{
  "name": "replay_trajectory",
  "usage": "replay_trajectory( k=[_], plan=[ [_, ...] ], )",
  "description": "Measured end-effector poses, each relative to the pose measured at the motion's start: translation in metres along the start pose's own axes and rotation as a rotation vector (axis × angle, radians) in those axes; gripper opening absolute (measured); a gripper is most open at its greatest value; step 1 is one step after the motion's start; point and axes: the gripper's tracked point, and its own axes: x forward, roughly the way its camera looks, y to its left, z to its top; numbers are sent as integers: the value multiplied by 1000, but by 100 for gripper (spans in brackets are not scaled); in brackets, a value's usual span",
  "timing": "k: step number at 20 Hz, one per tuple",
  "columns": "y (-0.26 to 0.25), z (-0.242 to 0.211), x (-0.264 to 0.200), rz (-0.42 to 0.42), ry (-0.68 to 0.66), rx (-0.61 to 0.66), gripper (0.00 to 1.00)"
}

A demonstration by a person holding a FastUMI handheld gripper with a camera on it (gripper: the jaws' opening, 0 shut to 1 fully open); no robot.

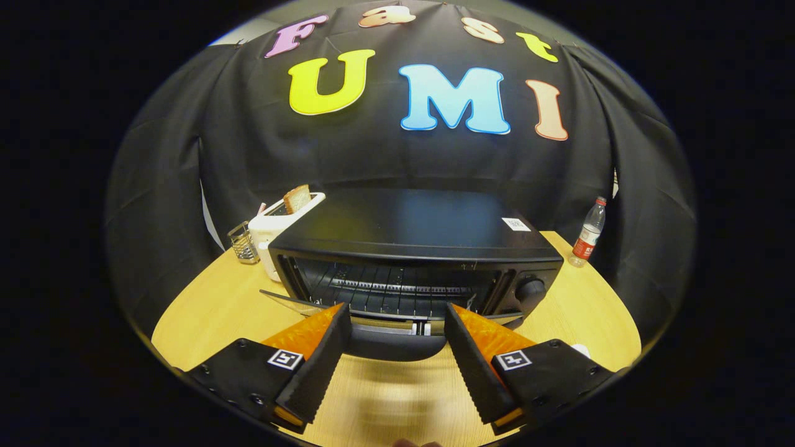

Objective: Open the toaster oven, put the food inside, and close the toaster oven door.

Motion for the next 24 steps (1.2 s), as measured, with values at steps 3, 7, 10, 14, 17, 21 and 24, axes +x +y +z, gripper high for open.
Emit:
replay_trajectory(
  k=[3, 7, 10, 14, 17, 21, 24],
  plan=[
    [1, -10, -6, -10, -9, -16, 97],
    [3, -23, -10, -28, -9, -19, 97],
    [4, -45, -16, -46, 29, -34, 97],
    [7, -97, -23, -30, 182, -74, 97],
    [6, -136, -18, -13, 282, -89, 97],
    [-2, -149, -29, -25, 317, -88, 97],
    [-4, -138, -47, -15, 292, -125, 97]
  ],
)
